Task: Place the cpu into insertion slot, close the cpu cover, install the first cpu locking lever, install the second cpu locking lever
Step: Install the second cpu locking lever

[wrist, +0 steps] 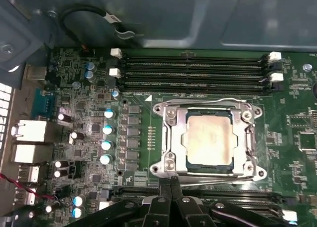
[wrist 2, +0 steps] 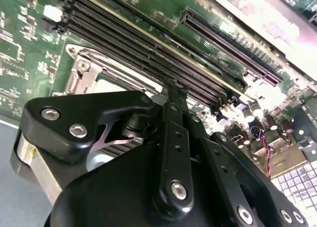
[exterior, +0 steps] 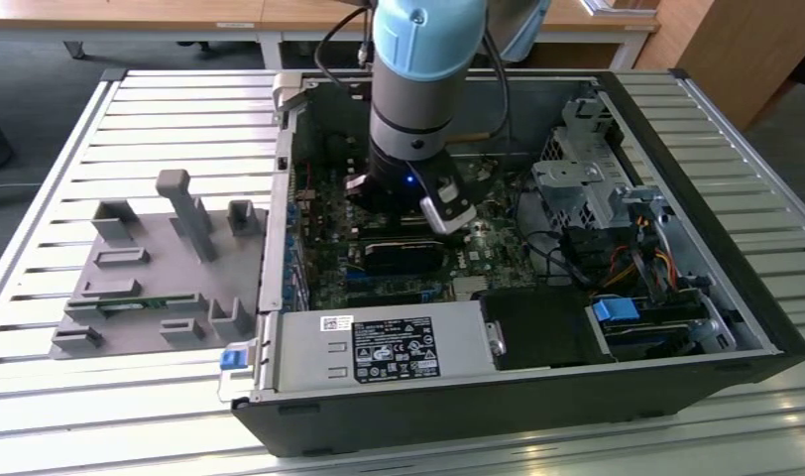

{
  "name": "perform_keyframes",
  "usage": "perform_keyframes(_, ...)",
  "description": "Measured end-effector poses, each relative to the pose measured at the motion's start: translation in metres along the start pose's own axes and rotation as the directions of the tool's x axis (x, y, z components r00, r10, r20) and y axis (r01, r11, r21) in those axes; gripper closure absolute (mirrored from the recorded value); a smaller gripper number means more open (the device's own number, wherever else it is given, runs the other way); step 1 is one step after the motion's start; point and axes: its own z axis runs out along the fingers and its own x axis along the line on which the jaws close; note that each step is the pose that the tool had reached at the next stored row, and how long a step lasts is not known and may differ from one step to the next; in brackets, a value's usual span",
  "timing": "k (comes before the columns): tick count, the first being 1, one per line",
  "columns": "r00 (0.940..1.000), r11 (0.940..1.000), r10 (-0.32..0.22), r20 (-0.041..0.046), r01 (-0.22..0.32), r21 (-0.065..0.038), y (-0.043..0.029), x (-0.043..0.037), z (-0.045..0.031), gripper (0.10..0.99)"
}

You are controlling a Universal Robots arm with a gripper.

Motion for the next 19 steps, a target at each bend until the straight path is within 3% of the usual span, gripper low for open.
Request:
perform_keyframes(9, 1.0000, 0.9995, 0.000, 0.0005, 0.000, -0.032, -0.0012, 0.0031, 0.0058, 0.980)
perform_keyframes(19, 1.0000, 0.9993, 0.000, 0.0006, 0.001, -0.038, 0.0007, 0.0064, 0.0110, 0.980)
